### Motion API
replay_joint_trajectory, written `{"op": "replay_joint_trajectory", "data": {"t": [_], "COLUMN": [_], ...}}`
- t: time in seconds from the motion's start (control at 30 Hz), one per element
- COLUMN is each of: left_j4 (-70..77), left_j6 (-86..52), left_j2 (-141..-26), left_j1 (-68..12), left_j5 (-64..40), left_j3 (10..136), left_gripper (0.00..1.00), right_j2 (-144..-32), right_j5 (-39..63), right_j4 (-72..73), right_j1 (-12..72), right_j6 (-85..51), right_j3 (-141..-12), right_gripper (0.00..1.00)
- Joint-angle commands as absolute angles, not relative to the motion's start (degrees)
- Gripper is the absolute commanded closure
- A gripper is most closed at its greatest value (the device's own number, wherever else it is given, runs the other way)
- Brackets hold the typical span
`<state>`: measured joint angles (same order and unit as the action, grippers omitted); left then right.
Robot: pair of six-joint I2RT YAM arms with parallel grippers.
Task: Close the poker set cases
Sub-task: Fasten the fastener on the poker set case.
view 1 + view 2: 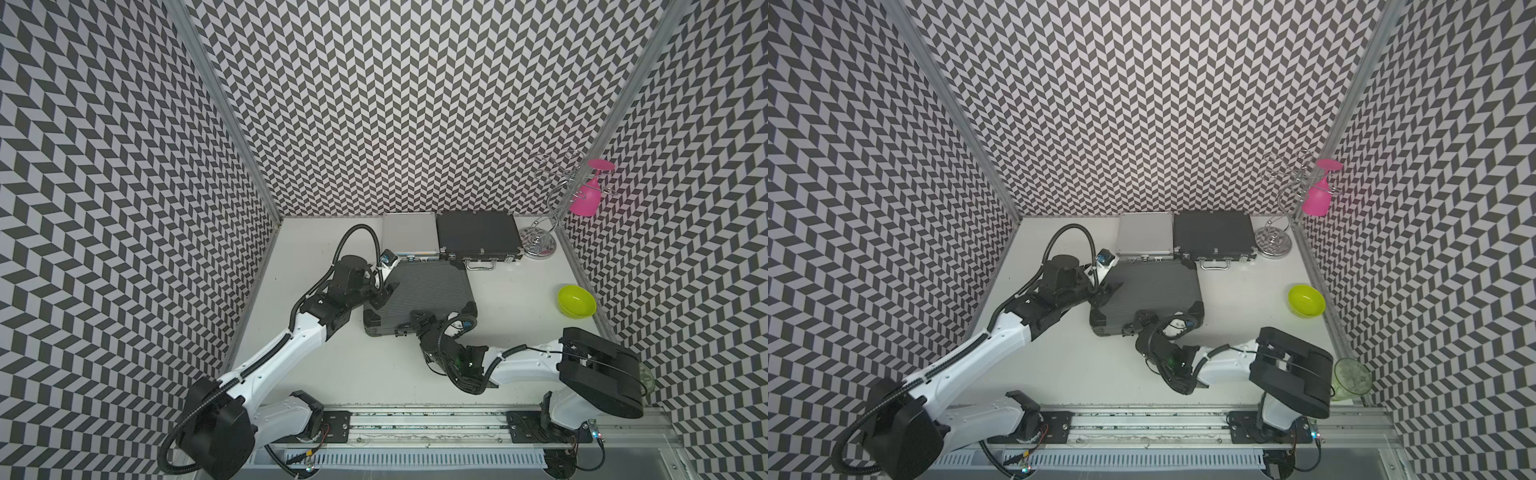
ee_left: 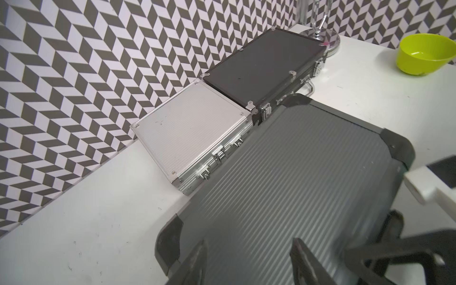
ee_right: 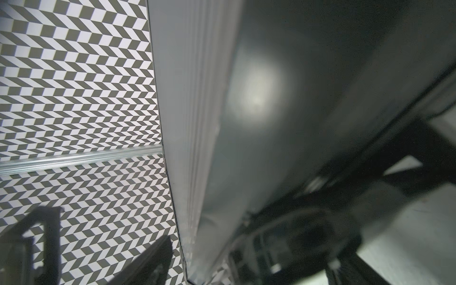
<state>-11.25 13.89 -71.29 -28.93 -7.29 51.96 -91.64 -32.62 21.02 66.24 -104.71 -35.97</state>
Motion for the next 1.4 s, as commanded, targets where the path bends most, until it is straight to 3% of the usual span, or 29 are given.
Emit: {"op": "replay_joint_trajectory", "data": {"t": [0.0,0.33,0.47,0.63,0.93,1.17,1.37], "left_j4": [-9.46,-10.16,-20.04,-31.45,-34.76,-39.72,-39.63], "left_j6": [9.6,6.04,5.35,8.57,12.95,15.03,15.92], "left_j2": [-78.52,-94.24,-104.65,-114.65,-117.54,-120.36,-119.53], "left_j1": [-25.79,-17.3,-14.78,-14.77,-16.01,-16.86,-18.78], "left_j5": [-5.24,-13.8,-21.92,-24.7,-23.31,-29.84,-26.9], "left_j3": [56.29,69.11,81.23,92.69,93.07,95.73,92.92], "left_gripper": [0.42,0.39,0.42,0.45,0.46,0.48,0.49], "right_j2": [-93.72,-95.03,-95.21,-95.01,-94.92,-94.72,-94.69], "right_j5": [-32.17,-30.14,-29.44,-29.62,-29.41,-28.73,-29.57], "right_j4": [19.17,19.4,19.13,18.9,19.34,17.18,16.41], "right_j1": [65.42,65.36,65.38,65.22,64.42,63.75,62.77], "right_j6": [-106.06,-105.36,-105.03,-105.2,-105.2,-104.32,-103.68], "right_j3": [-35.94,-36.89,-37.0,-36.7,-35.75,-35.6,-35.02], "right_gripper": [0.04,0.04,0.04,0.04,0.04,0.04,0.04]}}
